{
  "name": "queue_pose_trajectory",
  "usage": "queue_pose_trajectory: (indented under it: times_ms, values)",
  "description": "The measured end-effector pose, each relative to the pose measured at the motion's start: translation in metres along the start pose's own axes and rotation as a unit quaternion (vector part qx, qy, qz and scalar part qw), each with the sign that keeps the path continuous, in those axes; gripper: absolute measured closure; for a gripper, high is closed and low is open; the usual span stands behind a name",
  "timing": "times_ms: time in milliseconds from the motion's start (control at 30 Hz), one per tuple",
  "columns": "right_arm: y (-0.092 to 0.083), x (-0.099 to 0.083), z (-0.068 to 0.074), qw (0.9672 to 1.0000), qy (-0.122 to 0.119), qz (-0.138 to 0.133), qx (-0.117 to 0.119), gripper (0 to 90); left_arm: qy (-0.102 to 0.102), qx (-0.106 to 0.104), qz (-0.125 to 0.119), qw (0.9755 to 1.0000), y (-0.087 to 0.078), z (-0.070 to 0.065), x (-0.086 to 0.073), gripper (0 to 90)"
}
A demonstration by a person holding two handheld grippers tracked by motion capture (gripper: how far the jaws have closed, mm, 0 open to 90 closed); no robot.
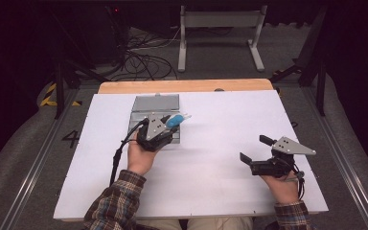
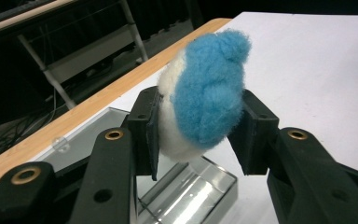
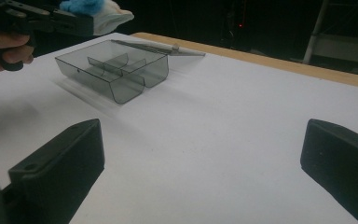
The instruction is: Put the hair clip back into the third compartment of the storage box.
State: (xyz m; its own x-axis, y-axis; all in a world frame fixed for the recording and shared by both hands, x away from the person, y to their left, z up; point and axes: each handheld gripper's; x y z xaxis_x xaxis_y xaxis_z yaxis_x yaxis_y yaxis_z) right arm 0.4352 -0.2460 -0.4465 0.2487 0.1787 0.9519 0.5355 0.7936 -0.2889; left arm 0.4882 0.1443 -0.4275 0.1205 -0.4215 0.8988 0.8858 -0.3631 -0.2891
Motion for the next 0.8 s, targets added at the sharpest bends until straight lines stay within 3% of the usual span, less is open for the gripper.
queue_pose_trajectory:
  times_ms: [300, 500, 600, 800]
  values:
    - [-0.001, -0.003, -0.003, 1.0000, 0.003, -0.002, -0.008, 0.0, -0.020, 0.012, 0.013, 0.9996, 0.016, 0.007, -0.002, 57.3]
    - [0.000, -0.004, -0.003, 1.0000, 0.001, -0.001, -0.008, 0.0, -0.052, 0.009, 0.018, 0.9984, 0.026, 0.011, -0.006, 57.3]
    - [0.001, -0.004, -0.003, 0.9999, 0.004, 0.001, -0.010, 0.1, -0.055, 0.013, 0.022, 0.9982, 0.032, 0.012, -0.008, 57.3]
    - [0.001, -0.005, -0.003, 1.0000, 0.002, 0.001, -0.008, 0.1, -0.085, 0.018, 0.029, 0.9958, 0.041, 0.016, -0.012, 57.4]
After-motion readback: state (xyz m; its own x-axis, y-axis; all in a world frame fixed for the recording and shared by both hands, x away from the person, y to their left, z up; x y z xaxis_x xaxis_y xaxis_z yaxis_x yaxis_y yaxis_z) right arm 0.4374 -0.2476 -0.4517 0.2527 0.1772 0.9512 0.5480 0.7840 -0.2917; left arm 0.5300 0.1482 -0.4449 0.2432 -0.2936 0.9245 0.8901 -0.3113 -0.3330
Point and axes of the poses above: each handheld gripper's, and its own axes: y roughly forward along the jaws, x roughly out of its top, z roughly to its left, and after that the axes turned 13 degrees about x, right-handed
